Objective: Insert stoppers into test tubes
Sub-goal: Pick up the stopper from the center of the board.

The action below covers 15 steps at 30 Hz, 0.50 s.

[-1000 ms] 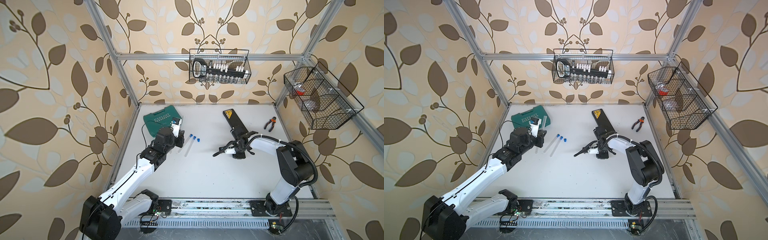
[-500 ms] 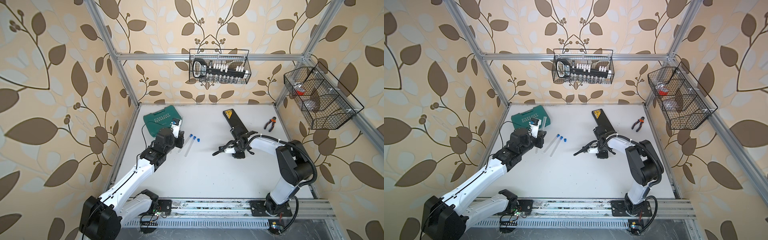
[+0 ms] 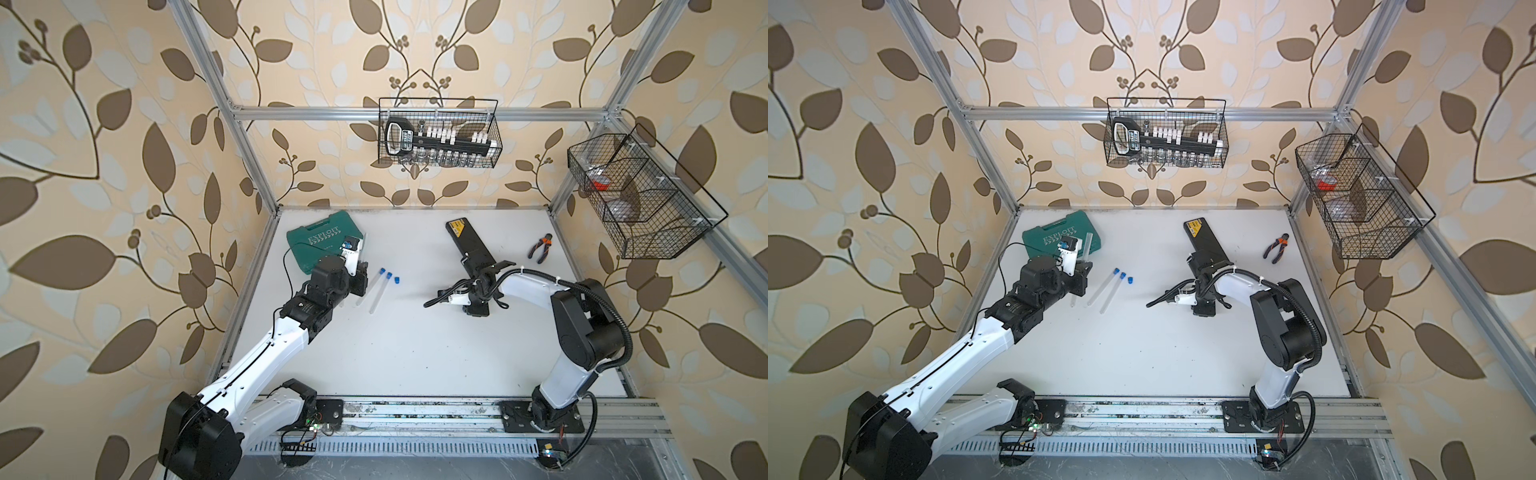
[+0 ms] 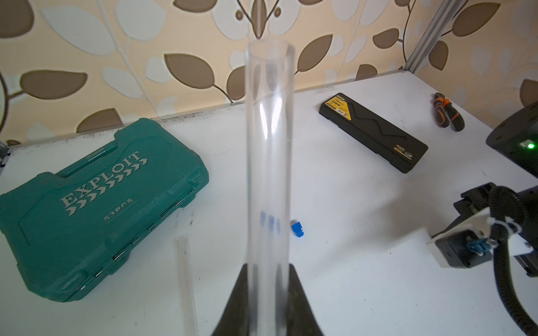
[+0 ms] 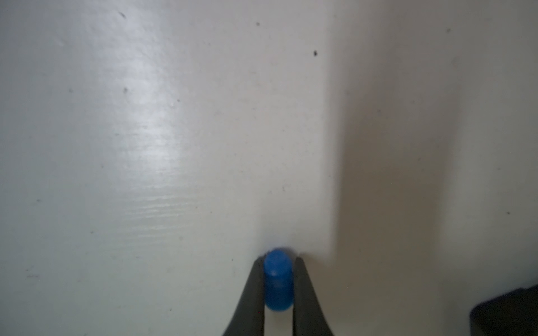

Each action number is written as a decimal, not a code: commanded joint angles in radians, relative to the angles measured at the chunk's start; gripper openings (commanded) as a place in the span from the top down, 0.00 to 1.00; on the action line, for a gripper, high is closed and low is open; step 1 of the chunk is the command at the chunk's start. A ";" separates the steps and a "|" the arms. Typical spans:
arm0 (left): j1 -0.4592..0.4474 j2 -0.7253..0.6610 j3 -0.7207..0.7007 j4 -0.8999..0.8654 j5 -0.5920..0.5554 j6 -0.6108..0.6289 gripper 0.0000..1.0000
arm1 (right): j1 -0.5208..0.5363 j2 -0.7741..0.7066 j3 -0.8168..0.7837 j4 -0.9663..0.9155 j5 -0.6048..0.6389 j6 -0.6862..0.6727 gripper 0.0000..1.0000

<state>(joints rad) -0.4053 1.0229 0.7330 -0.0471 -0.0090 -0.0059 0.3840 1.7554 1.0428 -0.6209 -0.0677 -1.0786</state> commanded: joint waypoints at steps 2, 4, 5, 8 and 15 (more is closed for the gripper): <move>-0.001 -0.018 -0.004 0.046 -0.015 0.004 1.00 | 0.014 0.016 0.020 -0.061 -0.131 0.038 0.88; -0.001 -0.017 -0.004 0.046 -0.013 0.005 1.00 | 0.031 0.016 0.034 -0.067 -0.142 0.047 0.87; -0.001 -0.015 -0.005 0.047 -0.013 0.006 1.00 | 0.040 0.019 0.042 -0.071 -0.137 0.057 0.87; -0.001 -0.008 -0.004 0.047 -0.015 0.006 1.00 | 0.062 0.021 0.061 -0.083 -0.156 0.076 0.87; -0.001 0.009 0.003 0.038 -0.014 0.012 1.00 | 0.070 0.033 0.052 -0.075 -0.172 0.090 0.86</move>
<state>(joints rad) -0.4053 1.0302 0.7330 -0.0475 -0.0086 -0.0055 0.4507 1.7657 1.0824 -0.6674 -0.1986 -0.9970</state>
